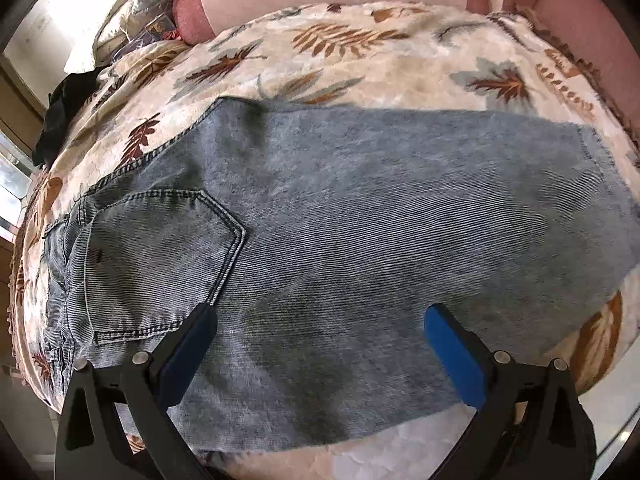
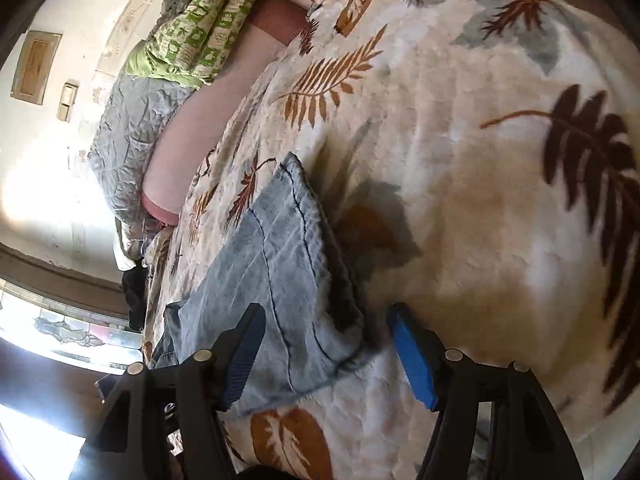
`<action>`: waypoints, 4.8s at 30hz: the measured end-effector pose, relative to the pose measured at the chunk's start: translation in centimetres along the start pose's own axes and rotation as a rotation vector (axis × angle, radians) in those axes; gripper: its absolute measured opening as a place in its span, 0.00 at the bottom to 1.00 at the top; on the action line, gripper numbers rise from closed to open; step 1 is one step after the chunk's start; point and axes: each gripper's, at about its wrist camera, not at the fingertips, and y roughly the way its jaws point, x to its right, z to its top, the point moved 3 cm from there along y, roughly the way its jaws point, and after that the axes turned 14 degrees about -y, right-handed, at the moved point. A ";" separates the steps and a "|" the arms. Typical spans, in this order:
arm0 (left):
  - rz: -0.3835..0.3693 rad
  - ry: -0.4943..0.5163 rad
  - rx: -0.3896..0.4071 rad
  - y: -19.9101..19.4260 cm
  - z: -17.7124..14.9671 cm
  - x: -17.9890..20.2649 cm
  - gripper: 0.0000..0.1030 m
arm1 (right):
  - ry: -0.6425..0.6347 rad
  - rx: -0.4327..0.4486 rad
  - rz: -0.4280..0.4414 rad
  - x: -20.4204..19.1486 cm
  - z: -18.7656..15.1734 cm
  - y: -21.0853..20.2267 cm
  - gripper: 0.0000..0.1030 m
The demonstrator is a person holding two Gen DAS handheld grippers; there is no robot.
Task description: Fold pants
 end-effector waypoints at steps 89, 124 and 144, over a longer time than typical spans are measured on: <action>0.214 -0.275 0.209 -6.1 1.6 -19.9 1.00 | -0.743 -0.300 -0.087 -27.0 -4.0 15.2 0.39; 0.390 -0.444 0.252 -6.9 -5.8 -32.4 1.00 | -1.413 -0.139 -0.252 -46.3 -17.9 12.8 0.49; 0.291 -0.491 0.205 -4.5 -5.5 -33.9 1.00 | -1.432 -0.167 -0.286 -46.5 -17.8 16.1 0.49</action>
